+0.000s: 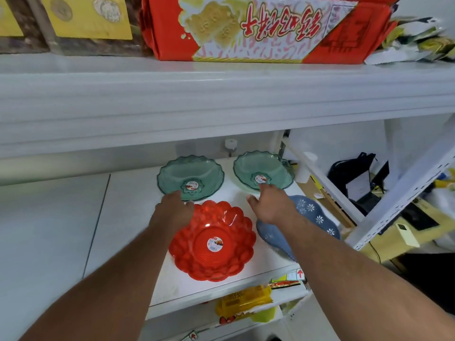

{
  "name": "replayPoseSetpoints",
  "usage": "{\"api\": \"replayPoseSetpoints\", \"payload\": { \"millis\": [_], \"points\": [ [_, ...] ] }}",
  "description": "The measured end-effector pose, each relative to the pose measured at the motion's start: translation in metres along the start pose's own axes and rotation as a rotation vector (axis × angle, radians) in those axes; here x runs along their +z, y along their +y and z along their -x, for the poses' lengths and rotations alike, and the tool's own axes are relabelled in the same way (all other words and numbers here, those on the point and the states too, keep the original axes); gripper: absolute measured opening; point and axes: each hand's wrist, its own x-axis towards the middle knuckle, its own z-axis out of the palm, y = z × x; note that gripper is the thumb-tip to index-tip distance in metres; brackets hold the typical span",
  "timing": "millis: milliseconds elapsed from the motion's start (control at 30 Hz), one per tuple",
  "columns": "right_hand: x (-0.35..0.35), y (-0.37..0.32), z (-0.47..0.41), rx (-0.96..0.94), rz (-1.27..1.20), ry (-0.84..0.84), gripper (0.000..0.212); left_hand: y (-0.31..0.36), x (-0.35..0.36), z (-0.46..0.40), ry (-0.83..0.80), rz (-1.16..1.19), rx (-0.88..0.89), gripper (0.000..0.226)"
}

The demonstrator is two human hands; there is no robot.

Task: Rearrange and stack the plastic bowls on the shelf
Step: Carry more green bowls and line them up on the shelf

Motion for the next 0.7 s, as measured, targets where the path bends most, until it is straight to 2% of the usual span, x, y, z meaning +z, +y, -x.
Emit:
{"api": "replayPoseSetpoints", "payload": {
  "millis": [300,367,433,467,533,600,700],
  "points": [
    [-0.003,0.050,-0.045,0.140,-0.098,0.016,0.053,-0.006,0.020,-0.049,0.066,0.225,-0.226,0.062],
    [-0.006,0.061,-0.057,0.194,-0.170,0.018,0.055,0.002,0.019,-0.051,0.092,0.300,-0.274,0.052],
    [-0.008,0.071,-0.066,0.240,-0.240,0.041,0.054,0.012,0.016,-0.050,0.133,0.397,-0.312,0.027],
    [-0.009,0.076,-0.071,0.257,-0.269,0.049,0.051,0.013,0.017,-0.053,0.156,0.435,-0.324,0.022],
    [-0.011,0.083,-0.080,0.302,-0.297,0.021,0.044,0.010,0.018,-0.064,0.168,0.494,-0.339,0.028],
    [-0.012,0.088,-0.091,0.315,-0.287,-0.010,0.039,0.008,0.020,-0.072,0.153,0.484,-0.368,0.037],
    [-0.015,0.091,-0.100,0.271,-0.176,-0.070,0.034,-0.005,0.031,-0.084,0.117,0.313,-0.389,0.036]
  ]
}}
